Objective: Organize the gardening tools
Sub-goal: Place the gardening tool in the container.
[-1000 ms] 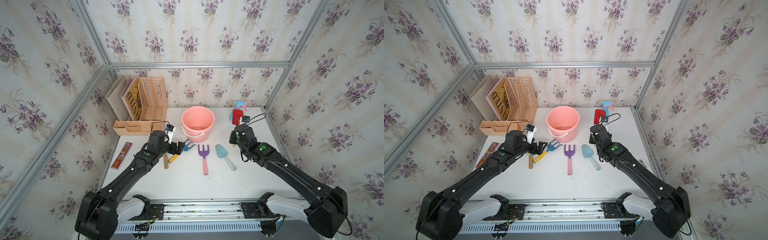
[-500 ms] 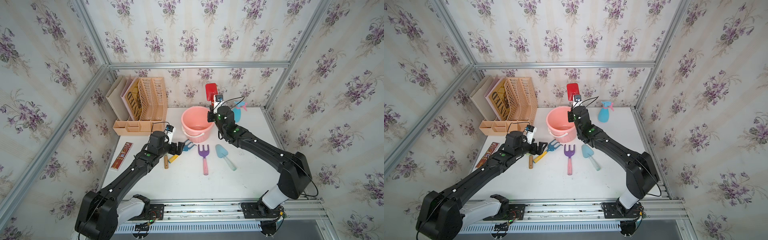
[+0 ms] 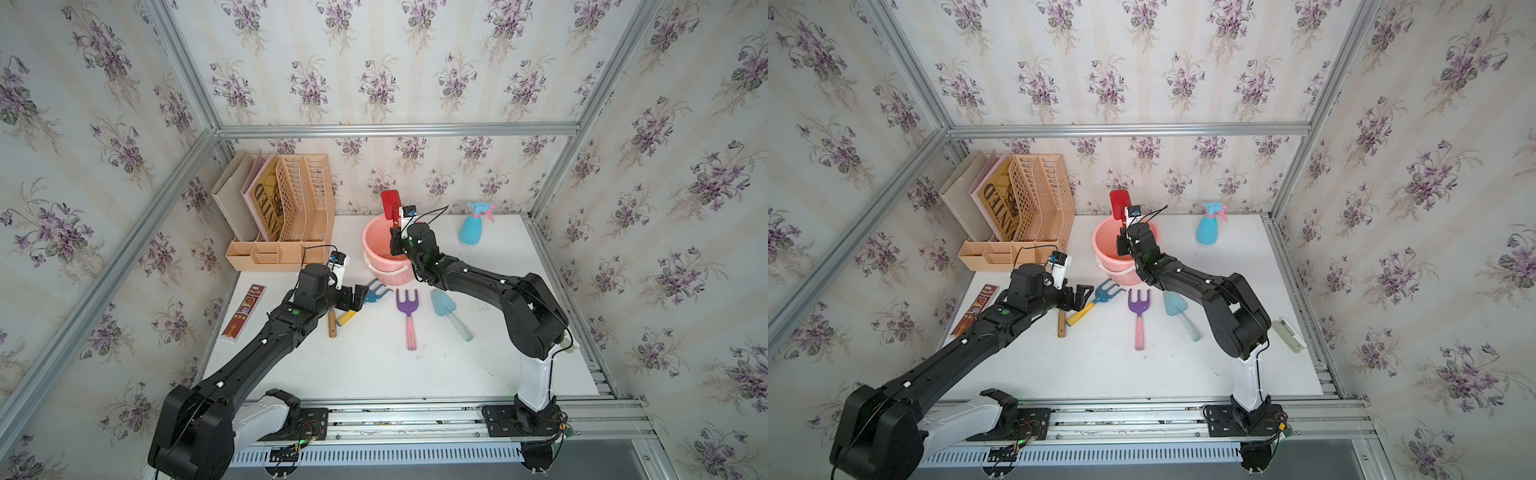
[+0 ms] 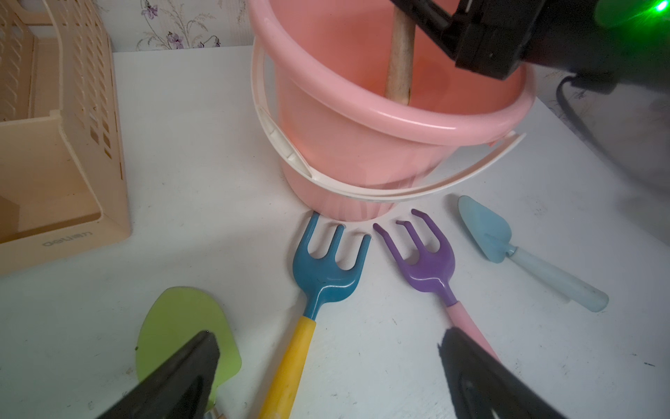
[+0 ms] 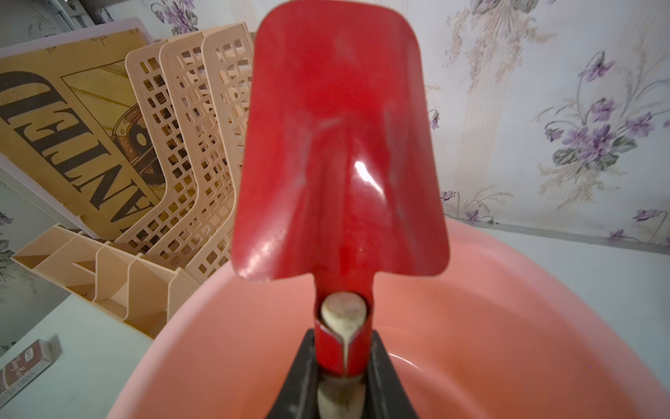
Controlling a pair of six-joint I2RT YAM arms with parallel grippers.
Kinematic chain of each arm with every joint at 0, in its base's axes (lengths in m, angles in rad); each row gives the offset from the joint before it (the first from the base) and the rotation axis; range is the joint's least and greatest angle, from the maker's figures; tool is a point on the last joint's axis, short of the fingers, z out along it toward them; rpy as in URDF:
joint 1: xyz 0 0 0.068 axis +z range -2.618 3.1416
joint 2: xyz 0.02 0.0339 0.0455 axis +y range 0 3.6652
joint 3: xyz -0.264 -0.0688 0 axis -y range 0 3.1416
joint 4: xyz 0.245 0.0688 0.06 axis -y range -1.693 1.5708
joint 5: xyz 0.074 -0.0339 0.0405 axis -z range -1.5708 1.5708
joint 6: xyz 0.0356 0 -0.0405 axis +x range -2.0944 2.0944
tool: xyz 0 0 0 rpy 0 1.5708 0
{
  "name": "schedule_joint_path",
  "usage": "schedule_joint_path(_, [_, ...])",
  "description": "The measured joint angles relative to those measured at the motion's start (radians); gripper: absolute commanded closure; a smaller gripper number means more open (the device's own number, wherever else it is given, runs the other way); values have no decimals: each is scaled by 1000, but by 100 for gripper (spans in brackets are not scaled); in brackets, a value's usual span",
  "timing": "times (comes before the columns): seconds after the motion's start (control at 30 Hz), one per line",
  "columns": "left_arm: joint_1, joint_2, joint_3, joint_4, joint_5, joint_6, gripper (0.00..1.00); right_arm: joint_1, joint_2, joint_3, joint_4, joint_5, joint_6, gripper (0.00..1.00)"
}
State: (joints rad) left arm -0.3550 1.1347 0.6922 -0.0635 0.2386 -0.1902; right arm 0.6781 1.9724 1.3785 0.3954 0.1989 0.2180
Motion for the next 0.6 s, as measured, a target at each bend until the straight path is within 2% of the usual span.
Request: schedule_joint_path(0.6, [0, -21, 0, -9, -15, 2, 1, -9, 123, 160, -87, -67, 53, 100])
